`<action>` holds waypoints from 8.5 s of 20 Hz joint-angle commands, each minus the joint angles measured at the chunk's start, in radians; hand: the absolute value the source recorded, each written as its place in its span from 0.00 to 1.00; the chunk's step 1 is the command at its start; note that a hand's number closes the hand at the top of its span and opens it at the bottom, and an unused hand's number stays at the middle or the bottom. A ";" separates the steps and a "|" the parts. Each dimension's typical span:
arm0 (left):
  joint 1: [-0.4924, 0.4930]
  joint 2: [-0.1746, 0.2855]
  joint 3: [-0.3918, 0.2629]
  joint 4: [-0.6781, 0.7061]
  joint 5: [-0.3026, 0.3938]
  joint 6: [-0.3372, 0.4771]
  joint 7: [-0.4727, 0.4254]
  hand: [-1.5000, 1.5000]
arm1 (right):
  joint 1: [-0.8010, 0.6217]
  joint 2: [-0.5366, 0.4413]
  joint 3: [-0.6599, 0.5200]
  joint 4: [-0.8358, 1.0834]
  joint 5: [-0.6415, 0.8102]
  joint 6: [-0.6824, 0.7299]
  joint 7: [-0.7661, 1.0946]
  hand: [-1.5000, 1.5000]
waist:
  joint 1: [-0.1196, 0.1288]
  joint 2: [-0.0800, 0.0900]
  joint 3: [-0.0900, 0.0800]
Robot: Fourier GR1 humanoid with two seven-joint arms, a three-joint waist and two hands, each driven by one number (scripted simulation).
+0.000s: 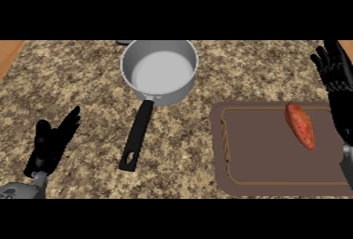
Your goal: Pick the sweet potato from the tray and place it in the pot
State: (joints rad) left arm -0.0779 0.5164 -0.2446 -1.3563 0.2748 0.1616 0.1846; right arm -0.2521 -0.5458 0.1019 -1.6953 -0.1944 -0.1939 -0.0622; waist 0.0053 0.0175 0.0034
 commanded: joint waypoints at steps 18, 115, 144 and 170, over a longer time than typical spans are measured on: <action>0.017 -0.170 -0.067 -0.022 -0.005 -0.119 -0.103 0.50 | 0.140 -0.119 -0.284 0.195 -0.190 0.322 -0.282 0.00 | -0.008 -0.018 -0.003; 0.037 -0.349 0.109 -0.019 -0.236 -0.247 -0.057 0.50 | -0.200 0.194 -0.064 0.589 0.396 0.387 -0.440 1.00 | -0.013 -0.023 -0.004; -0.045 -0.371 0.142 0.033 -0.257 -0.281 -0.046 0.50 | -0.800 0.492 0.289 0.630 0.894 0.379 0.342 1.00 | 0.012 -0.013 -0.005; -0.070 -0.376 0.121 0.024 -0.267 -0.322 -0.056 0.50 | -0.845 0.546 0.298 0.872 0.460 0.006 0.366 0.00 | 0.086 0.003 -0.002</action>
State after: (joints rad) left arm -0.1541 0.1293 -0.1232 -1.3413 0.0099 -0.1505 0.1178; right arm -1.1228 -0.0024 0.4655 -0.7891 0.3623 -0.0198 0.3651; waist 0.0829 0.0142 0.0022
